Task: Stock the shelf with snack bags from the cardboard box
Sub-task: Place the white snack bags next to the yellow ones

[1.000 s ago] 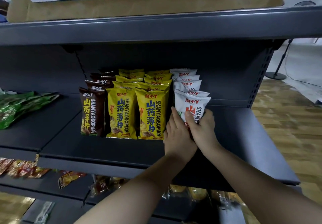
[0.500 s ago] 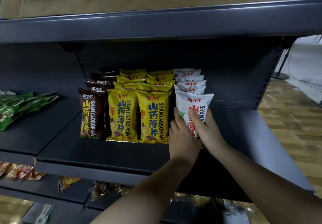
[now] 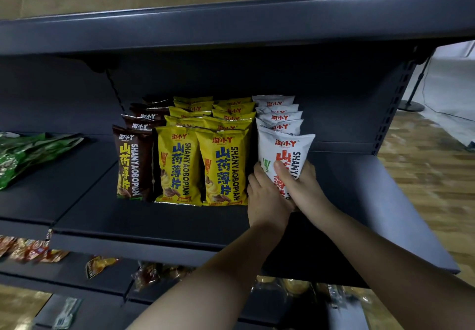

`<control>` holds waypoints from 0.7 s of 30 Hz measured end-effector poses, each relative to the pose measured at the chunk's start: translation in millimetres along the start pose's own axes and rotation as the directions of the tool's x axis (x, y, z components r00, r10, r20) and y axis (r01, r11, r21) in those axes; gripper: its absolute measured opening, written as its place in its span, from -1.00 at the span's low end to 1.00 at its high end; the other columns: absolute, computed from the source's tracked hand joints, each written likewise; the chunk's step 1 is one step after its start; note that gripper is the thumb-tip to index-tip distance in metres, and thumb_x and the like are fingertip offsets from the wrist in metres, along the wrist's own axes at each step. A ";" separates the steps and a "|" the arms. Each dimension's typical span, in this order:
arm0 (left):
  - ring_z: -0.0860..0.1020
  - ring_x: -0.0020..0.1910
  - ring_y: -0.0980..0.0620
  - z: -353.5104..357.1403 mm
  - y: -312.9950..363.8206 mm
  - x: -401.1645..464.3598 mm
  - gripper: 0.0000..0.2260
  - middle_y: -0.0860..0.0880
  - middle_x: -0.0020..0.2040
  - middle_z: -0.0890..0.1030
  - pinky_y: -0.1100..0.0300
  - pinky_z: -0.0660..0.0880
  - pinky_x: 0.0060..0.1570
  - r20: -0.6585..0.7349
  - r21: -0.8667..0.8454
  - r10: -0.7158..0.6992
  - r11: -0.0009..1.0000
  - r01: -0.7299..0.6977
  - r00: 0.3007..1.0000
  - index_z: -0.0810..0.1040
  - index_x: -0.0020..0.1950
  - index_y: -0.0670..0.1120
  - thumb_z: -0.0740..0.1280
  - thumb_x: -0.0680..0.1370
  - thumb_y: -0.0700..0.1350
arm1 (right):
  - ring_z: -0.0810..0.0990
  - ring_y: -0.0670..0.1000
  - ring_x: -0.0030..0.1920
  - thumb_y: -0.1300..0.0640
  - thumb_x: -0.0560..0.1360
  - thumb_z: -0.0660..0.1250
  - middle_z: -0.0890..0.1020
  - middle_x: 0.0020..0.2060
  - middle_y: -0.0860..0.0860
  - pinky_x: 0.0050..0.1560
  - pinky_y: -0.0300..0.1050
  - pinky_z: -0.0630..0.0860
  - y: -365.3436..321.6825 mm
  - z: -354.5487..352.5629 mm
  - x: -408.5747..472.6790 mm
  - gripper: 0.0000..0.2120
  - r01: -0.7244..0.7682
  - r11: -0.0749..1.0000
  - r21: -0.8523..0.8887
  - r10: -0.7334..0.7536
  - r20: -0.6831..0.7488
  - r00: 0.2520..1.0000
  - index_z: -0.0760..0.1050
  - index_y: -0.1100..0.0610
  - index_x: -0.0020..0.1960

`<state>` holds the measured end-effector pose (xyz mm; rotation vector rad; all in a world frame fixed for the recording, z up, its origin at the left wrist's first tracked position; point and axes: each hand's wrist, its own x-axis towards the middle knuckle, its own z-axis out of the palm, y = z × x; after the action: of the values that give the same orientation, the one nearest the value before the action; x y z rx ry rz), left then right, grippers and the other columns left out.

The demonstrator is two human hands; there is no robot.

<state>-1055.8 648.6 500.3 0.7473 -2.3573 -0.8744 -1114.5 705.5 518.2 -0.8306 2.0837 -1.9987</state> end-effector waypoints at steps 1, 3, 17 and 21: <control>0.24 0.40 -0.09 -0.6 -0.2 -0.2 -0.19 -0.15 0.38 0.23 0.19 0.14 0.39 0.001 0.010 0.007 1.000 -0.007 1.000 -0.04 0.50 -0.22 0.39 0.45 0.00 | 0.67 -0.11 -0.02 0.05 0.48 0.40 0.68 -0.03 0.00 -0.09 -0.29 0.58 1.3 1.2 -2.2 -0.76 0.012 1.000 -0.001 -0.012 -0.021 1.000 0.56 0.13 0.10; 0.15 0.45 -0.10 -3.7 -0.7 -3.7 -0.17 -0.18 0.42 0.16 0.18 0.08 0.43 0.029 0.013 0.025 1.000 -0.025 0.999 -0.10 0.51 -0.26 0.37 0.48 -0.02 | 0.67 -0.07 0.00 -0.12 0.37 0.42 0.67 -0.01 0.03 -0.09 -0.21 0.60 3.6 2.0 -6.5 -0.54 0.009 1.000 0.002 -0.009 -0.056 0.998 0.54 0.15 0.14; 0.36 0.31 -0.22 -69.5 -62.8 -6.9 -0.39 -0.25 0.31 0.38 -0.08 0.38 0.27 -0.341 0.198 0.184 0.973 -0.121 0.922 0.28 0.40 -0.27 0.23 0.45 0.04 | 0.53 -0.03 0.18 -0.17 0.31 0.44 0.50 0.14 0.03 0.13 -0.07 0.52 7.6 7.1 -24.6 -0.56 0.012 0.994 -0.107 -0.023 -0.103 0.994 0.38 -0.17 0.13; 0.10 0.49 -0.14 -73.6 -63.6 0.2 -0.16 -0.22 0.48 0.14 0.16 0.05 0.43 -0.094 0.066 0.143 0.988 -0.137 0.985 -0.08 0.53 -0.22 0.35 0.49 0.09 | 0.53 0.00 0.16 -0.08 0.32 0.49 0.48 0.13 0.05 0.11 -0.03 0.54 11.1 15.2 -22.6 -0.56 -0.009 0.994 -0.111 -0.006 -0.131 0.991 0.38 -0.13 0.11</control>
<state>-990.1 576.9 504.5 0.6239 -2.3251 -0.6949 -1091.8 702.4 499.8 -0.7330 2.2848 -2.0029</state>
